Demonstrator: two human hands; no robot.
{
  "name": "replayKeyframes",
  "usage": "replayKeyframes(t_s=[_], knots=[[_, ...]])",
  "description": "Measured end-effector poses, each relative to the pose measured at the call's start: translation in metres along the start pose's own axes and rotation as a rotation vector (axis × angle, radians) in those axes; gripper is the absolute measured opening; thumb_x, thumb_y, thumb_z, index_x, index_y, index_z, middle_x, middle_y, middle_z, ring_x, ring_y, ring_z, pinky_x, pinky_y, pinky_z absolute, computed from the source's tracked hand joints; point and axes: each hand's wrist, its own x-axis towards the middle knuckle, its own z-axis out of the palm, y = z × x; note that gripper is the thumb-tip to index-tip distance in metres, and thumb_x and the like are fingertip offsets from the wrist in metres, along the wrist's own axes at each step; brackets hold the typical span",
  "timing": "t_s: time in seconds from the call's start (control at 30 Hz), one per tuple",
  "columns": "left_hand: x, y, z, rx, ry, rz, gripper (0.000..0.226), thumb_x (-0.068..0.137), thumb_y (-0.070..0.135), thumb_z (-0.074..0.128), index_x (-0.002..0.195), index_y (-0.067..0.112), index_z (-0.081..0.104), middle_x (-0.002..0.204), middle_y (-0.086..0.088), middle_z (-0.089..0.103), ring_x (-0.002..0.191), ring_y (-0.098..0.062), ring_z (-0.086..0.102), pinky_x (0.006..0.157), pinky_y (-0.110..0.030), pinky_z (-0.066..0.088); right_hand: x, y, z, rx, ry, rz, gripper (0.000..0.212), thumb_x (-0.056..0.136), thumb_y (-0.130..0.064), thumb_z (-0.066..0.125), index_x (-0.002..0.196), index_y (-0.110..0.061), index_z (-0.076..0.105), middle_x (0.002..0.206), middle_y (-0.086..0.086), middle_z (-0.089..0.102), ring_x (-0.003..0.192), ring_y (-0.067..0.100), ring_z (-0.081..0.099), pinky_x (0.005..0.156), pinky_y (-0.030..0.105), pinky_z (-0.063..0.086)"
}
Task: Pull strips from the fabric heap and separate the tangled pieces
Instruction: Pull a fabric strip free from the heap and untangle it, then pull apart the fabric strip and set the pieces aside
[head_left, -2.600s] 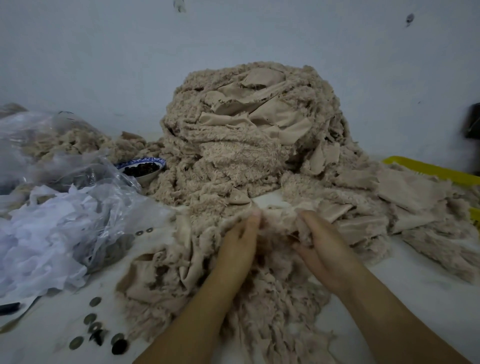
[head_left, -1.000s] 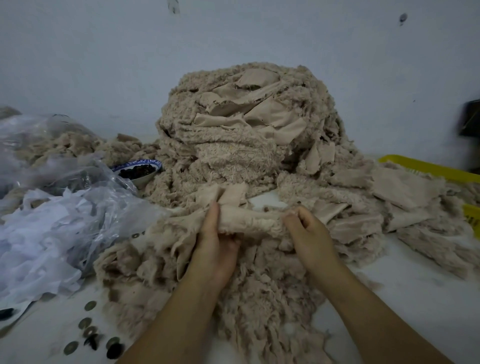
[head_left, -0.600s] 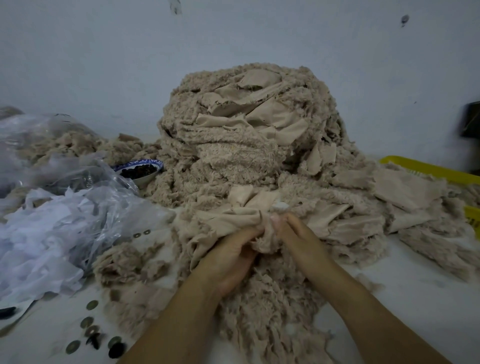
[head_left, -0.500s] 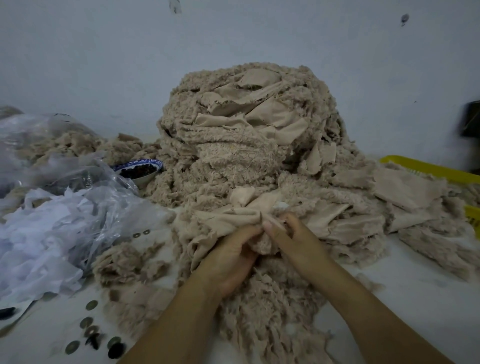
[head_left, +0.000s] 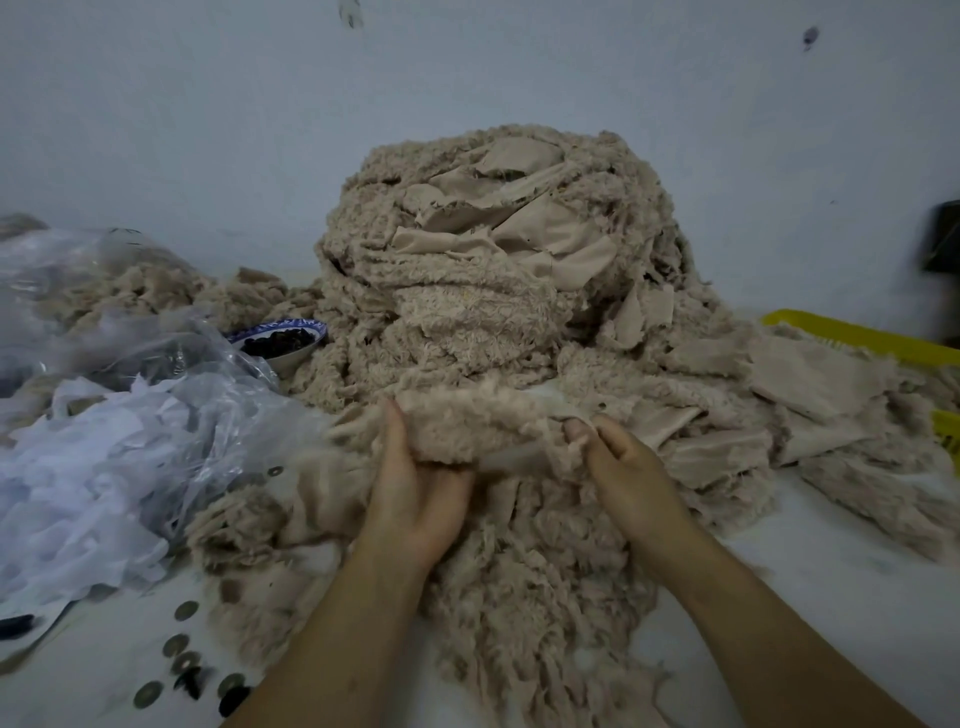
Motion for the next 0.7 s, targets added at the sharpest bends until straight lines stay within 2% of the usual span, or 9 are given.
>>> replayKeyframes(t_s=[0.03,0.1,0.17,0.27,0.33,0.43,0.53,0.63,0.7], knots=[[-0.003,-0.005,0.003,0.109,-0.033,-0.031,0.076,0.084,0.063,0.055,0.135,0.007,0.055,0.132,-0.017,0.065,0.126,-0.031,0.059,0.103,-0.044,0.048,0.000,-0.002,0.001,0.012,-0.016,0.002,0.017,0.099,-0.045,0.052,0.094,-0.039,0.067,0.086,-0.018,0.066,0.078,0.004,0.063,0.069,0.016,0.048],[-0.008,-0.013,0.007,0.339,-0.093,-0.077,0.077,0.085,0.067,0.050,0.132,0.007,0.060,0.131,-0.016,0.066,0.123,-0.028,0.063,0.101,-0.038,0.052,-0.002,-0.002,0.002,0.001,-0.080,-0.046,0.023,0.100,-0.037,0.055,0.087,-0.054,0.063,0.077,-0.029,0.065,0.070,-0.006,0.062,0.060,0.011,0.047],[-0.011,-0.022,0.009,0.536,-0.111,-0.103,0.067,0.086,0.061,0.056,0.122,0.007,0.069,0.127,-0.014,0.069,0.119,-0.025,0.066,0.101,-0.038,0.051,-0.002,-0.002,0.004,-0.045,-0.086,-0.091,0.025,0.099,-0.030,0.058,0.079,-0.044,0.059,0.066,-0.021,0.060,0.058,-0.004,0.055,0.052,0.013,0.042],[-0.010,-0.030,0.009,0.718,-0.035,-0.101,0.043,0.085,0.040,0.071,0.107,0.003,0.076,0.110,-0.013,0.075,0.103,-0.023,0.072,0.092,-0.035,0.056,-0.001,-0.001,0.005,-0.046,-0.066,-0.093,0.005,0.097,-0.028,0.062,0.098,-0.025,0.058,0.087,-0.002,0.069,0.077,0.015,0.066,0.065,0.027,0.053],[-0.008,-0.030,0.007,0.659,0.020,-0.089,0.021,0.091,0.020,0.070,0.094,0.000,0.074,0.091,-0.013,0.075,0.081,-0.020,0.073,0.075,-0.032,0.059,0.001,0.001,0.003,-0.021,-0.039,-0.053,0.005,0.096,-0.033,0.062,0.099,-0.034,0.058,0.093,-0.007,0.070,0.087,0.009,0.068,0.074,0.030,0.056],[-0.005,-0.024,0.008,0.472,0.109,-0.086,0.012,0.090,0.003,0.066,0.078,0.006,0.067,0.072,-0.007,0.065,0.061,-0.011,0.063,0.050,-0.021,0.052,0.001,-0.002,0.002,0.062,-0.003,0.042,0.009,0.094,-0.049,0.059,0.103,-0.049,0.058,0.102,-0.025,0.069,0.093,-0.010,0.064,0.074,0.014,0.053],[-0.006,-0.021,0.009,0.285,0.088,-0.118,0.019,0.086,-0.008,0.062,0.070,-0.002,0.071,0.072,-0.013,0.064,0.060,-0.013,0.066,0.050,-0.019,0.054,0.001,-0.004,-0.001,0.155,0.008,0.094,0.016,0.092,-0.054,0.058,0.105,-0.046,0.061,0.096,-0.035,0.068,0.090,-0.018,0.062,0.070,0.006,0.051],[-0.009,-0.022,0.011,0.192,0.029,-0.139,0.017,0.080,-0.013,0.062,0.069,-0.007,0.073,0.078,-0.018,0.069,0.068,-0.019,0.072,0.059,-0.023,0.059,-0.003,-0.008,0.000,0.205,-0.011,0.092,0.066,0.078,-0.070,0.059,0.130,-0.030,0.061,0.124,-0.013,0.068,0.116,0.004,0.063,0.102,0.034,0.051],[-0.008,-0.024,0.010,0.185,-0.006,-0.141,0.015,0.079,-0.009,0.066,0.068,-0.002,0.073,0.076,-0.013,0.069,0.070,-0.016,0.072,0.064,-0.024,0.060,-0.005,-0.011,0.002,0.191,-0.002,0.098,0.083,0.070,-0.077,0.057,0.137,-0.026,0.057,0.132,-0.006,0.064,0.123,0.011,0.060,0.108,0.043,0.045]])
